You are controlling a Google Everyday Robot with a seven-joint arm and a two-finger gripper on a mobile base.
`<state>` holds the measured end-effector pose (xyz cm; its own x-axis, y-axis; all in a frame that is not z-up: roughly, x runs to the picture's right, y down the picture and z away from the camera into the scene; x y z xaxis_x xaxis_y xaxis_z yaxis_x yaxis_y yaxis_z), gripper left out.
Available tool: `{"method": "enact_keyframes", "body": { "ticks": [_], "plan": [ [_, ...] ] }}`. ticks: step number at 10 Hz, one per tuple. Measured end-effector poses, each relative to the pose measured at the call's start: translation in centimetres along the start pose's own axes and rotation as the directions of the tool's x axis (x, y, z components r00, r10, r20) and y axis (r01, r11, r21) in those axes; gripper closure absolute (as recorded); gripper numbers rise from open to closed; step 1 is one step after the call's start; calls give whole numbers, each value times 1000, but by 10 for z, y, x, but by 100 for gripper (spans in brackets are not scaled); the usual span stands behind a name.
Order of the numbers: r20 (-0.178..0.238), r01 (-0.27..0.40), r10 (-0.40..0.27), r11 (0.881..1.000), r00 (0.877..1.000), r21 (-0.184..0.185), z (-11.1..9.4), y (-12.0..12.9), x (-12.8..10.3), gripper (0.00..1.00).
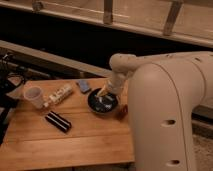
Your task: Drag the ceramic bowl in a circle
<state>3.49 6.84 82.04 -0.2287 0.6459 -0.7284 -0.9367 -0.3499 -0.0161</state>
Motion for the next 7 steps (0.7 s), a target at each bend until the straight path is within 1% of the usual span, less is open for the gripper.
{"method": "enact_keyframes", "body": {
  "ticks": [2,3,4,5,6,7],
  "plan": [
    [-19,-19,18,998,1000,-62,10,-42,-8,20],
    [-29,-31,29,996,999,-84,17,-61,-12,20],
    [-39,-34,30,994,999,-101,24,-71,-14,20],
    [-51,-35,29,993,998,-114,28,-75,-16,20],
    [-57,-36,29,992,998,-120,30,-75,-18,20],
    [-58,-25,19,993,998,-119,32,-69,-20,20]
  ]
}}
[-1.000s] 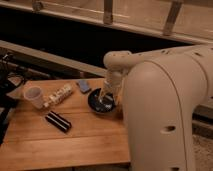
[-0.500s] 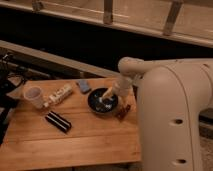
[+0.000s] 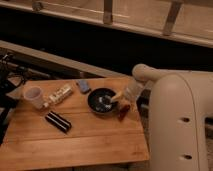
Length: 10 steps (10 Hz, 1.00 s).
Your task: Drag the ceramic bowl in a circle
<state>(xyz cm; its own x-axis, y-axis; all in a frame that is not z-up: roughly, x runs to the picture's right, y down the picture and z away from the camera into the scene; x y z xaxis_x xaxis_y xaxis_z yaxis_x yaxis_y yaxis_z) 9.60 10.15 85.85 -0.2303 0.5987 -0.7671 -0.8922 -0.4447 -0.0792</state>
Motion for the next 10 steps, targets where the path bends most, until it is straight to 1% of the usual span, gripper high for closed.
{"method": "enact_keyframes", "body": {
  "ticks": [1,2,4,5,7,8,10],
  "plan": [
    [1,18,-18,1000,1000,5,2,9,-2,20],
    [9,44,-44,999,999,13,1,26,-4,20],
    [16,73,-73,997,997,20,-1,37,-6,20],
    [14,83,-83,996,996,21,-1,39,-6,20],
    [-4,102,-102,995,995,13,6,46,-4,20],
    [-19,112,-112,994,994,-2,10,50,-3,20],
    [-38,125,-126,992,991,-15,17,56,-2,20]
  ]
}}
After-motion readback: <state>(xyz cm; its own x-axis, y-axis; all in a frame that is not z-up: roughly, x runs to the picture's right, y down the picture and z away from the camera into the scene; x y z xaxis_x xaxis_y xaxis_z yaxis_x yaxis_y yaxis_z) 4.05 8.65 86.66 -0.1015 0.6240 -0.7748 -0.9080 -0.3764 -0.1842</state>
